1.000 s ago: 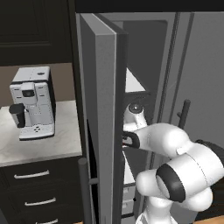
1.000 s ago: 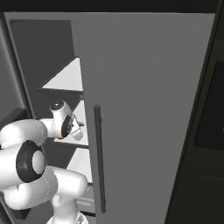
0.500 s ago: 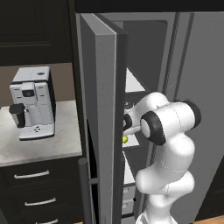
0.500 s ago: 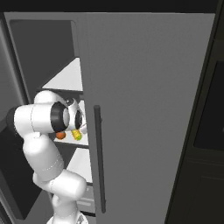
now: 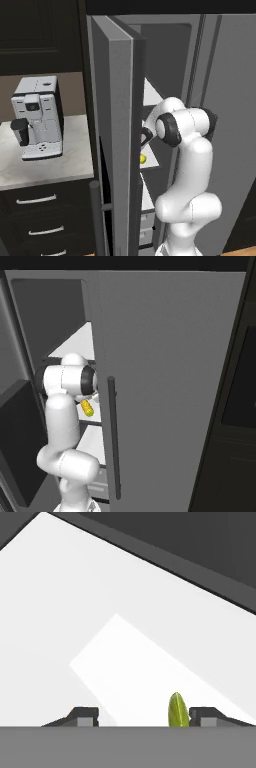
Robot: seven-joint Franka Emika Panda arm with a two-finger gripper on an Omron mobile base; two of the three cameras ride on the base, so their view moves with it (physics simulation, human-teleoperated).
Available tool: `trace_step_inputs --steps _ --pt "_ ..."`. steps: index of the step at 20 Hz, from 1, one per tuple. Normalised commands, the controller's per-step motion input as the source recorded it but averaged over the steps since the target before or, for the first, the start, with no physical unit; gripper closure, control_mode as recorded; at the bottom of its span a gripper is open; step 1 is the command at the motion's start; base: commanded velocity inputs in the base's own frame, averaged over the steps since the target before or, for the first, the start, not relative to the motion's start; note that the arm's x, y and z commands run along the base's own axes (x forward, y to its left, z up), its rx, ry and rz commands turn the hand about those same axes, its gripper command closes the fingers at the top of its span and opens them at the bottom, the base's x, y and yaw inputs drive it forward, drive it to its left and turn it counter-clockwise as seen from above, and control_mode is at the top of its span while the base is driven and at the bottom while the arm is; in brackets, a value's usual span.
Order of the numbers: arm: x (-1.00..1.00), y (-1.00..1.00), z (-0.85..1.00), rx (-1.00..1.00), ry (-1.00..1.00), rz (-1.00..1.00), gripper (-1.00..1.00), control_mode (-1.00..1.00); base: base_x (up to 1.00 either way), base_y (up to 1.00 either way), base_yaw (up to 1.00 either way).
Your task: Take the lemon wedge and mushroom from the highest rack and move them to the second highest rack where the corn and tangerine are located, to maximize freezer space. Close the freezer door after rearranging.
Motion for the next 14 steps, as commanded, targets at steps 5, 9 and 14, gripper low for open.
trace_step_inputs --steps 5,9,14 --pt "-0.27 -0.11 0.19 -0.01 -0.06 -0.05 -1.00 -1.00 0.00 0.00 0.00" --pt "-0.83 -0.72 0.23 0.00 -0.05 0.00 -1.00 -1.00 0.00 0.00 0.00" --pt "-0.69 -0.54 0.87 0.06 -0.07 0.00 -1.00 -1.00 0.00 0.00 0.00"
